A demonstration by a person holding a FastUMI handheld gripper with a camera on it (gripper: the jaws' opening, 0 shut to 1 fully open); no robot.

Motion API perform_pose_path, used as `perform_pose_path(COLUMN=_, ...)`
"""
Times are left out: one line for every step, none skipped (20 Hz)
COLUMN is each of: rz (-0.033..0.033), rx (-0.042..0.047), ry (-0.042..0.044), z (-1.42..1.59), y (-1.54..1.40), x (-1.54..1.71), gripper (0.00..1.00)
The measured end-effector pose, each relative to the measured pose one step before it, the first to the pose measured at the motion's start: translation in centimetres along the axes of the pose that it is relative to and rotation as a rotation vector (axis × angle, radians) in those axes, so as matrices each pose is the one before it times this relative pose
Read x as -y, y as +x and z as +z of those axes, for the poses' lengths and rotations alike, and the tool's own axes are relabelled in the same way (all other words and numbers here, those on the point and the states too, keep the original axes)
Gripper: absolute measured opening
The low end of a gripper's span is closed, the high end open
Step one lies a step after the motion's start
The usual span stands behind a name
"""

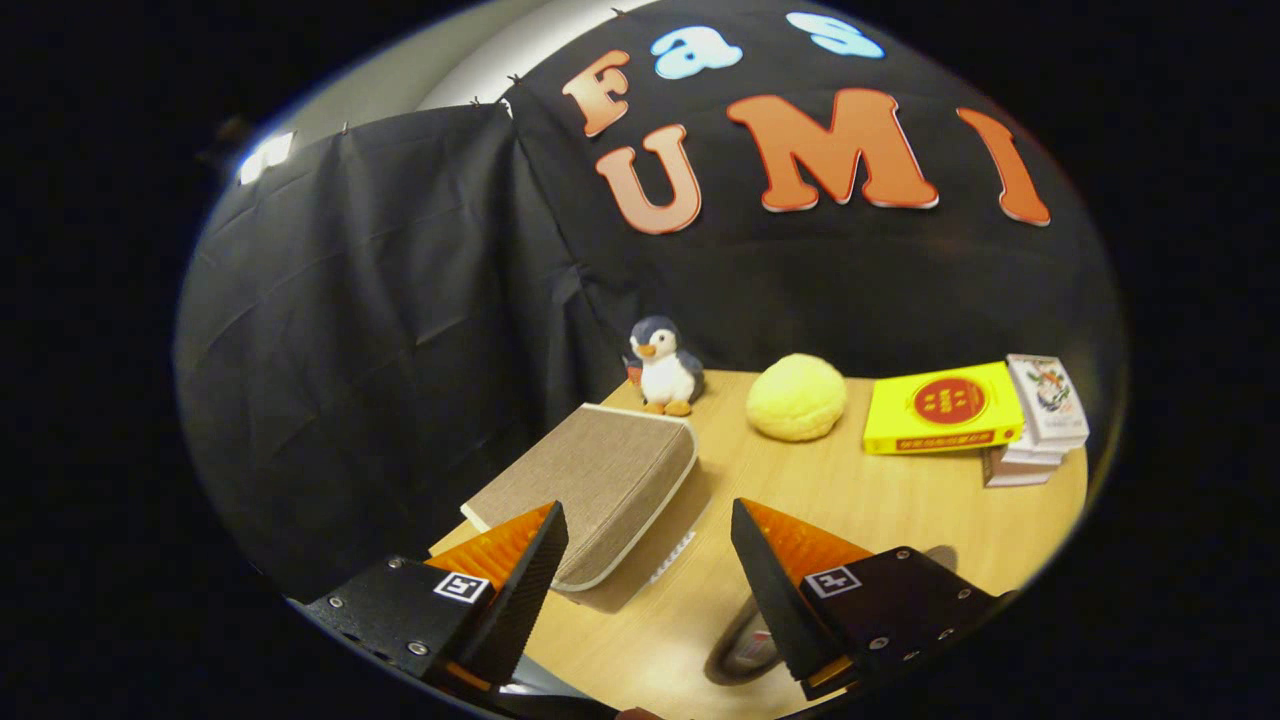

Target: Open the storage box then place both shoes into the box .Put the left shoe in first, then the right shoe, with the right side of both shoes facing outward in a uniform manner.

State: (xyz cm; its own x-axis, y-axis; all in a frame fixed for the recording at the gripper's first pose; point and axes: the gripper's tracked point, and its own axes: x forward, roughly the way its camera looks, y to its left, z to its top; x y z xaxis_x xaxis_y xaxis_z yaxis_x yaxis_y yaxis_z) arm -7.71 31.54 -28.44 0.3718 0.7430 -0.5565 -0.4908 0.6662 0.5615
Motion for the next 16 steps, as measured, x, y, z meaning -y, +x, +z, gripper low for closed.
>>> perform_pose_path(rz=0.02542, rx=-0.03083, ry=0.03378, z=-1.013, y=0.725, x=-0.213, gripper=0.98)
perform_pose_path(rz=0.0304, rx=-0.02906, ry=0.03028, z=-0.817, y=0.885, x=-0.14, gripper=0.98)
perform_pose_path(rz=0.01925, rx=-0.02877, ry=0.03356, z=-0.908, y=0.829, x=-0.024, gripper=0.98)
perform_pose_path(rz=0.02548, rx=-0.02979, ry=0.03598, z=-0.807, y=0.826, x=-0.006, gripper=0.98)
perform_pose_path(rz=0.02567, rx=-0.02679, ry=0.04079, z=-0.953, y=0.938, x=0.108, gripper=0.98)
perform_pose_path(rz=0.03799, rx=-0.02271, ry=0.04238, z=-0.672, y=0.928, x=0.031, gripper=0.98)
perform_pose_path(rz=0.03573, rx=-0.02128, ry=0.04447, z=-0.46, y=0.795, x=-0.02, gripper=0.98)
perform_pose_path(rz=0.04158, rx=-0.02142, ry=0.04004, z=-0.407, y=0.576, x=0.025, gripper=0.98)
perform_pose_path(rz=0.03585, rx=-0.02267, ry=0.03874, z=-0.503, y=0.596, x=-0.146, gripper=0.98)
perform_pose_path(rz=0.04321, rx=-0.0203, ry=0.03757, z=-0.248, y=0.692, x=-0.09, gripper=0.98)
perform_pose_path(rz=0.04299, rx=-0.01585, ry=0.0443, z=-0.232, y=1.123, x=-0.13, gripper=0.98)
perform_pose_path(rz=0.03941, rx=-0.00888, ry=0.04834, z=-0.11, y=0.7, x=-0.013, gripper=0.98)
perform_pose_path(rz=0.03721, rx=-0.00396, ry=0.04173, z=-0.079, y=0.07, x=0.238, gripper=0.97)
perform_pose_path(rz=0.02169, rx=0.00027, ry=0.03689, z=0.056, y=0.359, x=0.376, gripper=0.97)
perform_pose_path(rz=0.02105, rx=-0.00396, ry=0.02738, z=-0.162, y=0.369, x=0.106, gripper=0.96)
perform_pose_path(rz=0.01743, rx=-0.00615, ry=0.02141, z=-0.137, y=0.53, x=0.253, gripper=0.96)
